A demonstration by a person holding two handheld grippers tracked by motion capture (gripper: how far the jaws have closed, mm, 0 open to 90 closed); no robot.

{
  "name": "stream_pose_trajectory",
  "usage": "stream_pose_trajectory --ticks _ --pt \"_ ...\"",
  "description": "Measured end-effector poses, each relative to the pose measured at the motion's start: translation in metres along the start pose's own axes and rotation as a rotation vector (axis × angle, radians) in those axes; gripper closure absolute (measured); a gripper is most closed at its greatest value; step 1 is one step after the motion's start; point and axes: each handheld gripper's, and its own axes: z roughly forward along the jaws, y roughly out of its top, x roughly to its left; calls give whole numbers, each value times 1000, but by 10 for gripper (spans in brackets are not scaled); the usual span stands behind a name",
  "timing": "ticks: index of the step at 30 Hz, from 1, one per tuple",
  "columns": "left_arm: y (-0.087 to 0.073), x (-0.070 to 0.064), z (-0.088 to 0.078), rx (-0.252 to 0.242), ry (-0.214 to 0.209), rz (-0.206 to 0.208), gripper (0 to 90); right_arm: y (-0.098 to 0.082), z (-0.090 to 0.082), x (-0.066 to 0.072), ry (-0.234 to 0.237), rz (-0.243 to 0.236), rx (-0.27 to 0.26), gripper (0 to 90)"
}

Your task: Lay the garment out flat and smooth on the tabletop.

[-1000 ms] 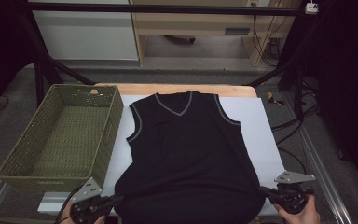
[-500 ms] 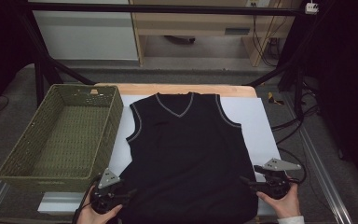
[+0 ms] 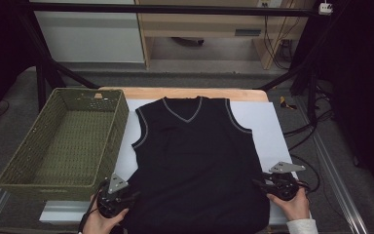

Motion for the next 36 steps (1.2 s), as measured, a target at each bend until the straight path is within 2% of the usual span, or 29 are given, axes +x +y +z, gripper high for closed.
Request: stream_pose_trajectory --ticks 2,4,6,9,13,14,16,18,20,21,22,23,25,27,29,32,34,35,36 --pt "1 -2 -1 12 -6 30 731 2 -1 1 6 2 18 737" --pt "2 -3 -1 26 -22 38 860 3 -3 1 15 18 33 844" --pt "3 -2 -1 34 -31 38 879 3 -4 1 21 26 31 880" --pt "4 1 -5 49 -51 21 888 3 -11 1 20 40 42 887" --pt "1 3 -20 25 -51 20 891 -6 -28 -1 26 46 39 889" --pt "0 3 -23 25 -57 20 891 -9 -33 1 26 51 34 890" --pt "-2 2 -28 34 -72 25 891 -16 -43 5 16 43 50 890" --pt "-3 -1 -33 22 -98 22 889 -24 -50 11 24 43 74 887" --pt "-1 -2 -36 -18 -91 36 862 -30 -54 15 31 60 64 861" --pt "0 -2 -35 -46 -69 31 795 -30 -54 15 46 66 51 795" --pt "2 -1 -34 -71 -57 10 645 -29 -53 15 37 57 41 670" --pt "4 1 -32 -79 -55 -8 554 -27 -51 14 21 40 18 582" --pt "8 4 -26 -81 -30 -31 510 -21 -44 11 23 38 -23 476" --pt "9 7 -18 -65 -5 -35 456 -13 -35 7 22 32 -57 407" --pt "10 5 -10 -53 24 -9 452 -5 -26 3 1 30 -53 377" --pt "8 6 -1 -7 31 3 460 3 -13 -3 -27 40 -35 381" --pt "7 7 5 23 29 5 517 4 -8 -8 -50 47 -18 409" --pt "8 6 4 24 7 -10 549 4 -5 -10 -53 53 -4 433" --pt "9 6 4 31 4 -2 649 3 -2 -11 -48 67 14 481"
